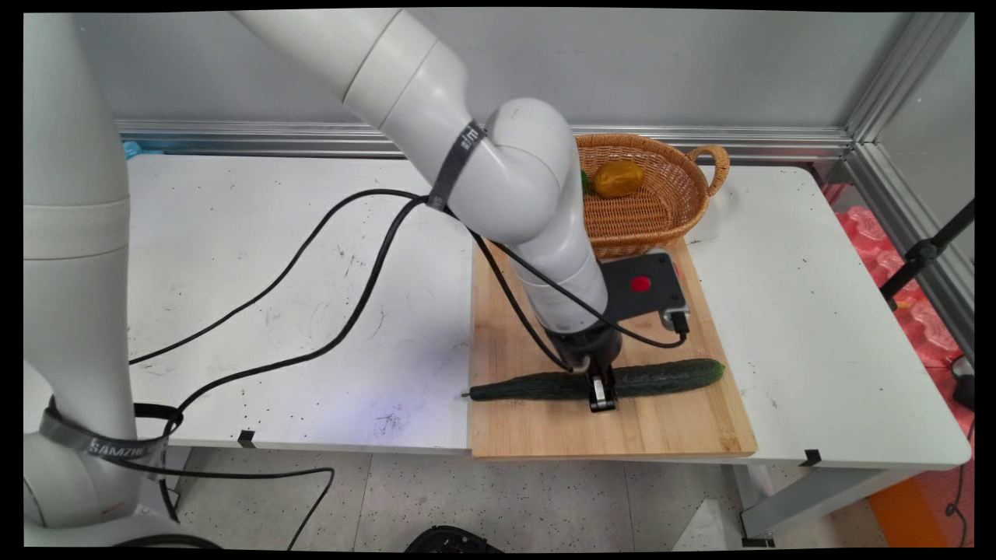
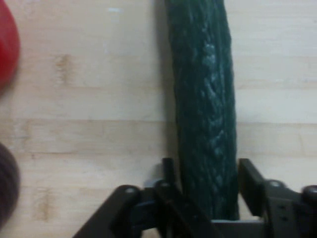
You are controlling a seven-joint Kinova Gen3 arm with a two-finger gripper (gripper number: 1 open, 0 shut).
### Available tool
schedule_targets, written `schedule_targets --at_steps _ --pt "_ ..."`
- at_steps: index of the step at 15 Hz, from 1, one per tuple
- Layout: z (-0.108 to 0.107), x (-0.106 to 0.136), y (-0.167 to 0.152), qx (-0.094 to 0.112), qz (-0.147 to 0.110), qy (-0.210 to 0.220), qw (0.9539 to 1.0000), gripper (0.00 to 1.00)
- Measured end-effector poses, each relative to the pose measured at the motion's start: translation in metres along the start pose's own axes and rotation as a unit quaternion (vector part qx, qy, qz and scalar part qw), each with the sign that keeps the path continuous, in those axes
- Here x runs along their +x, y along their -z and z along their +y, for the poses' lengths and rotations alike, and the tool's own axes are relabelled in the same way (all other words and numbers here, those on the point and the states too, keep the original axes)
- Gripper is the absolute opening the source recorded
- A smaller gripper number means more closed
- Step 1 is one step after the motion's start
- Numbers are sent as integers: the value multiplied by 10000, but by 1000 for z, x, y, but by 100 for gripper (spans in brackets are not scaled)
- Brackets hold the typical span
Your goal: Pick up the cucumber from the cutting board, then place the picked object in the vegetable basket
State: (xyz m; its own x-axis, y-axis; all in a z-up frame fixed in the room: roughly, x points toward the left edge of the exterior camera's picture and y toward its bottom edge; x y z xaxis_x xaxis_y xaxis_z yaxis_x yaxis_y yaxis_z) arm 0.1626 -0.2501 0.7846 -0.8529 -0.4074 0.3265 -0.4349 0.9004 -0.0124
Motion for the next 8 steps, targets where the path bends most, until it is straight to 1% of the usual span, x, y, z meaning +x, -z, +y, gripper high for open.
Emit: schedule_targets --at_steps 4,8 --pt "2 2 2 -75 8 3 10000 0" --pt "-3 4 24 -134 101 -9 9999 0"
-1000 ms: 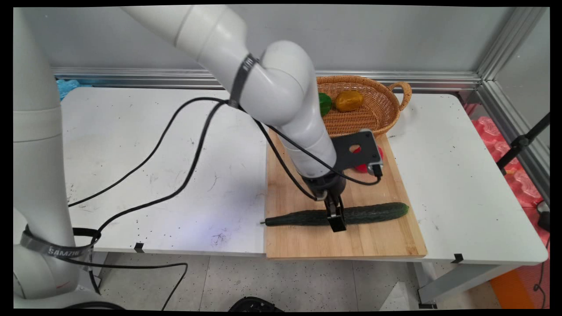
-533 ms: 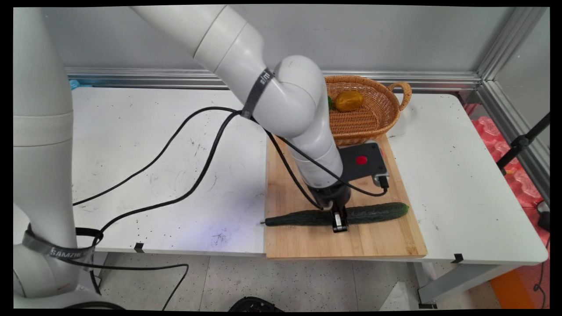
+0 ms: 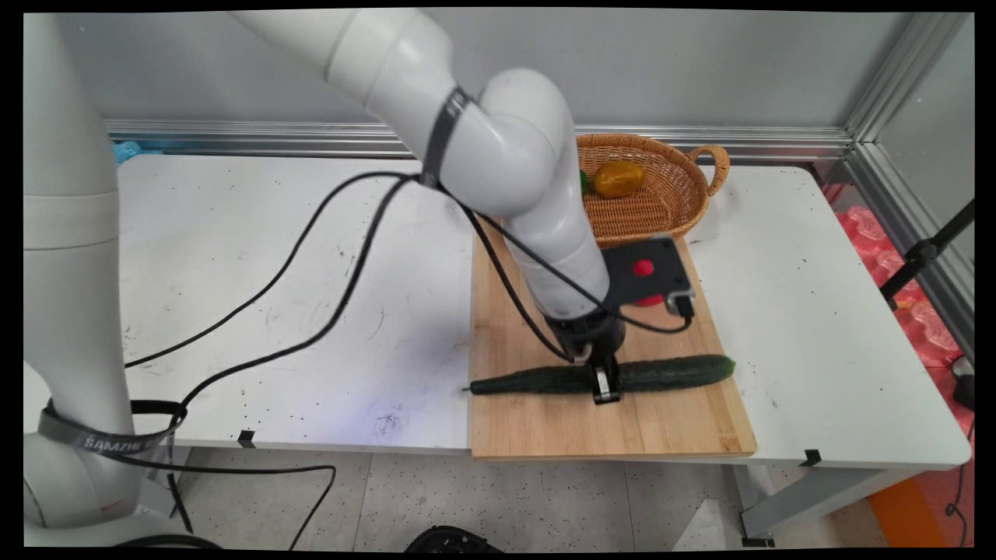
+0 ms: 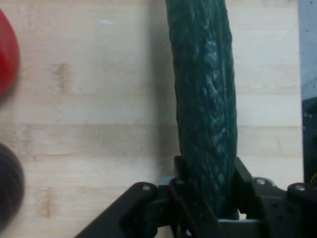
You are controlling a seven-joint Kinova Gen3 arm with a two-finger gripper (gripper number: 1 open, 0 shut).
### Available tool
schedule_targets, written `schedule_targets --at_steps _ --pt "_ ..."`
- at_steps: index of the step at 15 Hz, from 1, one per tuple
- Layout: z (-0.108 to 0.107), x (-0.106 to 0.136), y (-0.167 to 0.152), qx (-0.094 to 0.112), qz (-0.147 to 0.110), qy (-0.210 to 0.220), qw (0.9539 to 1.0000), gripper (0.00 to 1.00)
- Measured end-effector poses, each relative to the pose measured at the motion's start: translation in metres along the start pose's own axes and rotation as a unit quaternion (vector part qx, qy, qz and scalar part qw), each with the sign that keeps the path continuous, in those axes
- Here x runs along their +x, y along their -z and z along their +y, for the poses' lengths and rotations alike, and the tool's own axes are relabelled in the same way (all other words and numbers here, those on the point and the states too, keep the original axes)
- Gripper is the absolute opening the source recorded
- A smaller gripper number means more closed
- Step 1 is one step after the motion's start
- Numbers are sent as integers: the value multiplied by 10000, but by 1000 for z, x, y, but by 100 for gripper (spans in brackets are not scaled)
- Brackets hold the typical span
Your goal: Place the picked object in the vegetable basket
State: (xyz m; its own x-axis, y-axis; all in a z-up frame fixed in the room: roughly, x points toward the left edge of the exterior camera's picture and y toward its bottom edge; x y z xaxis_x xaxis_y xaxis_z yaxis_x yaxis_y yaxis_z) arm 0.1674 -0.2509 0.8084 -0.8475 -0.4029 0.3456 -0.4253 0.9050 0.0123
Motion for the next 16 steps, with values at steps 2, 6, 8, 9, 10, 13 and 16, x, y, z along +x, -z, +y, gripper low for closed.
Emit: schedule_targets --at_steps 2,6,8,9,10,13,16 --pt "-5 1 19 4 73 -1 10000 0" --pt "-23 6 70 88 292 31 9995 0" --pt "-35 8 93 154 414 37 9990 0" --pt "-43 10 104 206 482 41 9986 0" --pt "-53 12 114 270 550 34 9981 0" --pt "-76 17 132 434 696 -1 9966 0" --pt "-103 23 141 609 821 -62 9947 0"
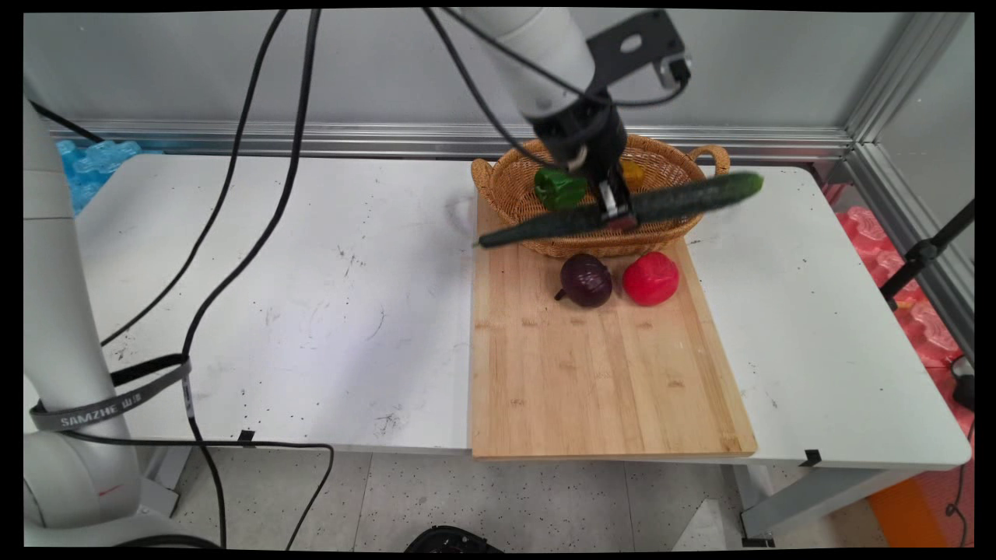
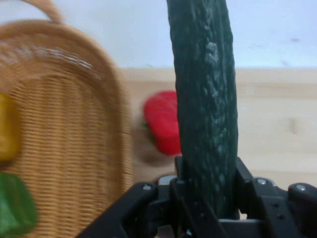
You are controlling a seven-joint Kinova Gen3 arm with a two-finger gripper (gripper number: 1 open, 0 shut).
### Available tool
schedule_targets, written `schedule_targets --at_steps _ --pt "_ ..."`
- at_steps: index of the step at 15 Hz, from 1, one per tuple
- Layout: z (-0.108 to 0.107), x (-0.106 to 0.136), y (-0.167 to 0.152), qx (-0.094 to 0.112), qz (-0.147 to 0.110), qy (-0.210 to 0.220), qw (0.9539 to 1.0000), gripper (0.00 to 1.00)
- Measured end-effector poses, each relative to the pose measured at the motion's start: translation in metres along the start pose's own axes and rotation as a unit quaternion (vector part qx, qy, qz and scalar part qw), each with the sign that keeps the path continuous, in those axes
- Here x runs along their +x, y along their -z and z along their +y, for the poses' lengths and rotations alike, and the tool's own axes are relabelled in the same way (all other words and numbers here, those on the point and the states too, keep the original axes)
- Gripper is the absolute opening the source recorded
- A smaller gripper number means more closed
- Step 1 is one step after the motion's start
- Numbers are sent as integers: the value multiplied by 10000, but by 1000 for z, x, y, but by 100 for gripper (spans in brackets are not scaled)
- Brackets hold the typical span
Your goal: Place the picked object in the vegetable basket
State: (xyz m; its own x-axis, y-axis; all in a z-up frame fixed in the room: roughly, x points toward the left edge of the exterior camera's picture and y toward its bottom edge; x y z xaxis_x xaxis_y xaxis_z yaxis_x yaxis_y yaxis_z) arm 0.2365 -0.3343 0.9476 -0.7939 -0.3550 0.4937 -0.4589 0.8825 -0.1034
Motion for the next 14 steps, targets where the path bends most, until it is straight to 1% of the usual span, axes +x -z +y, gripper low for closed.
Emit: schedule_targets --at_steps 2,4,5,7,12,14 --pt "-21 5 -3 119 79 -101 9998 0" --pt "-36 9 -9 178 116 -206 9996 0" --pt "-47 11 -16 216 135 -288 9993 0" --pt "-62 15 -29 261 156 -371 9988 0" --pt "-88 21 -59 318 178 -451 9983 0" --pt "-100 23 -77 326 171 -453 9983 0"
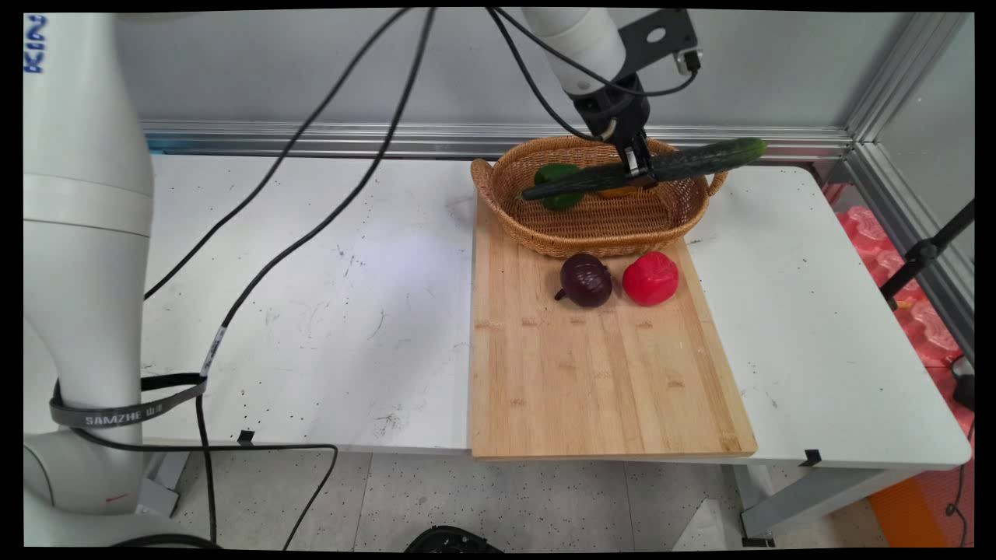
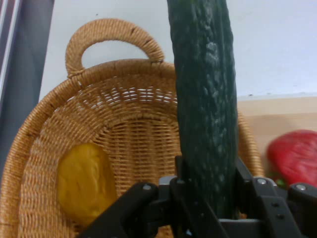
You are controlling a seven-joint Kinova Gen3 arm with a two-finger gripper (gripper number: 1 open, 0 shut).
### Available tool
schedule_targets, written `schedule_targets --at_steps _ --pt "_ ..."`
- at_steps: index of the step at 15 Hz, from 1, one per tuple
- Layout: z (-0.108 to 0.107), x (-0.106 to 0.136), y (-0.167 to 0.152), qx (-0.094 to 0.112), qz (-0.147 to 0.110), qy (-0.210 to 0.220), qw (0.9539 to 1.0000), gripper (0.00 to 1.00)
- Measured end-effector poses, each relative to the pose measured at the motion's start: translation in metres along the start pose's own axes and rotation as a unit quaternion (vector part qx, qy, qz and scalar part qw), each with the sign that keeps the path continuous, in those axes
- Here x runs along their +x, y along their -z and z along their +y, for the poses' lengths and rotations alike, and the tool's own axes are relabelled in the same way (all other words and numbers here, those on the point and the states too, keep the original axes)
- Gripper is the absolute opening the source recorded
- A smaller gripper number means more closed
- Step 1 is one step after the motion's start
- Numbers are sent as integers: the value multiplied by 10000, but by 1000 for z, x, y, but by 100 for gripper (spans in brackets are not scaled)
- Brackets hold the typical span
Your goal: Place the picked object in the vegetable basket
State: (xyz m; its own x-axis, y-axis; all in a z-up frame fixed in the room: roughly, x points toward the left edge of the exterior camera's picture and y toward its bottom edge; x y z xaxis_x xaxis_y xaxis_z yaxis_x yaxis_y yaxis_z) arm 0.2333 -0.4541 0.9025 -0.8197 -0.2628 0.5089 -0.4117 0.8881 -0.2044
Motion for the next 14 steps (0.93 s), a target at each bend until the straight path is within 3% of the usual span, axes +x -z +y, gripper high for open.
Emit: schedule_targets --at_steps 7,14 --pt "-21 -13 -57 -85 -155 145 9997 0" --pt "-29 -28 -83 -169 -296 203 9992 0"
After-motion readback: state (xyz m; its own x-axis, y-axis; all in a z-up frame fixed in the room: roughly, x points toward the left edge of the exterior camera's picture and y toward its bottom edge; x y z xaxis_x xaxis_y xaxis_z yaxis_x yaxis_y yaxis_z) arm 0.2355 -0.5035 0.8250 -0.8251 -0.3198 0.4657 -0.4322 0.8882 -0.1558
